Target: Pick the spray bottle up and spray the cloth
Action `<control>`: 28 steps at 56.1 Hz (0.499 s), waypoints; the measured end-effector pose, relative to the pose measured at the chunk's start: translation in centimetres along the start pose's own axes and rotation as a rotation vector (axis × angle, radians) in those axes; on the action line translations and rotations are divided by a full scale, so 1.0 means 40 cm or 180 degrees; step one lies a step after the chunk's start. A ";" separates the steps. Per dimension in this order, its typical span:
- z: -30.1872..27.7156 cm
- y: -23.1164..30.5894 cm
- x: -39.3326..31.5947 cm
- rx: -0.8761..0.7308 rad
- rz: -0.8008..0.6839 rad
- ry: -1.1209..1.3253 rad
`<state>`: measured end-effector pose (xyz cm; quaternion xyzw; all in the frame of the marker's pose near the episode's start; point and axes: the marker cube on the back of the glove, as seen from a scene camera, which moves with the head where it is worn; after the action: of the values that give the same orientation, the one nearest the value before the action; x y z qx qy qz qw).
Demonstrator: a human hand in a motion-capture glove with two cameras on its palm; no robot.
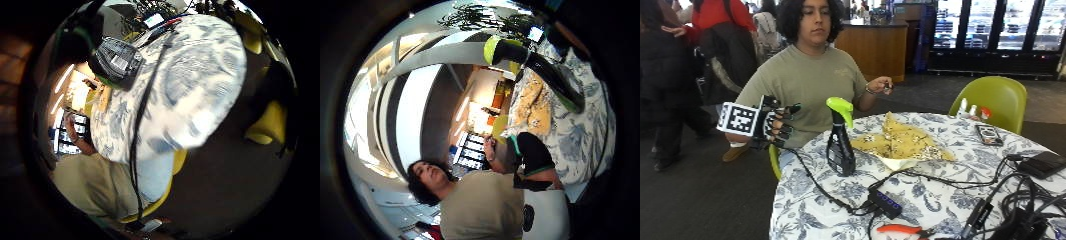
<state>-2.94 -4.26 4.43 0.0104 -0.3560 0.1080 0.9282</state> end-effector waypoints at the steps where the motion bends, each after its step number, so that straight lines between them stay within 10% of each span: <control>1: -0.006 0.011 0.001 0.0044 0.0012 0.0033; 28: -0.045 0.198 -0.025 0.0602 -0.0210 0.0352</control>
<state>-4.12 3.47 1.99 0.1036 -0.2919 0.1109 0.9443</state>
